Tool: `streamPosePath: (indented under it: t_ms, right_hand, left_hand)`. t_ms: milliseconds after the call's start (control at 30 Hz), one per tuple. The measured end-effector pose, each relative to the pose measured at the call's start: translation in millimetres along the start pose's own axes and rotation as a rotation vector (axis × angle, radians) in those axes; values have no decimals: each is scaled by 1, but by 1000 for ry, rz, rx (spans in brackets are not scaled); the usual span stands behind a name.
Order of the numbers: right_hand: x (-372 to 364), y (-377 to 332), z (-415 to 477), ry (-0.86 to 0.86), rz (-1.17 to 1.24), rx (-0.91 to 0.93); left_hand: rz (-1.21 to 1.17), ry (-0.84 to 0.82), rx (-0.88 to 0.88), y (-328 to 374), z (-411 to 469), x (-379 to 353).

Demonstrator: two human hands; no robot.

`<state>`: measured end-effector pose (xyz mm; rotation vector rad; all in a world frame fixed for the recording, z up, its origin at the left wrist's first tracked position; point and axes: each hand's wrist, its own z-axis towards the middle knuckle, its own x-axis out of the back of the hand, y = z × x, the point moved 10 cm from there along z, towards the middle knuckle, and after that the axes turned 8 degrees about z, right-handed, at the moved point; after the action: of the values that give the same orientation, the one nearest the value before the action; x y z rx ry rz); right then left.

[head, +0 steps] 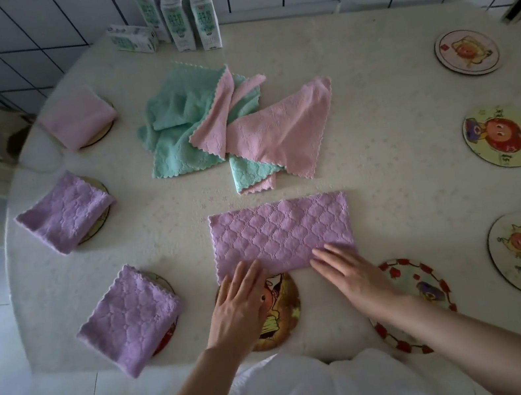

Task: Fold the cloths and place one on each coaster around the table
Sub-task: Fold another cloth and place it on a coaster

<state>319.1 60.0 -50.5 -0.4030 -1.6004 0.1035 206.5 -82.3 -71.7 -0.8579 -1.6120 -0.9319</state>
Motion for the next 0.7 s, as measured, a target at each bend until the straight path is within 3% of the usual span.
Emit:
streamPosePath:
  t_ms: [267,533,700]
  right_hand:
    - [9,22,-16,-2,-147,-26]
    - [7,24,17,-91,-253,-147]
    - [16,19,27,-38,-266,-135]
  left_hand:
    - [-90,4,198,-39,-33,2]
    - [-53,34,208,-39,-27,8]
    - [11,34,241,-34,-20,15]
